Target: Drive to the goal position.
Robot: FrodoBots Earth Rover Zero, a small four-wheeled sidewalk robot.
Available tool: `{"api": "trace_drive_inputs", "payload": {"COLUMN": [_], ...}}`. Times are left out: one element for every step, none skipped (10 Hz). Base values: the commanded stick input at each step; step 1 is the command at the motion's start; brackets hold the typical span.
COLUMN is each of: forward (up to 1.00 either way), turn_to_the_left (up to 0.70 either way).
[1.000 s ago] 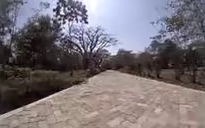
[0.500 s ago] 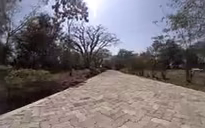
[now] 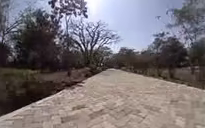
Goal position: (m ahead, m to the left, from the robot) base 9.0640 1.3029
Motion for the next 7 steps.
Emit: {"api": "trace_drive_inputs", "payload": {"forward": [1.0,1.0,1.0,1.0,1.0,1.0,1.0], "turn_to_the_left": [0.0,0.0,0.0,0.0,0.0,0.0,0.0]}}
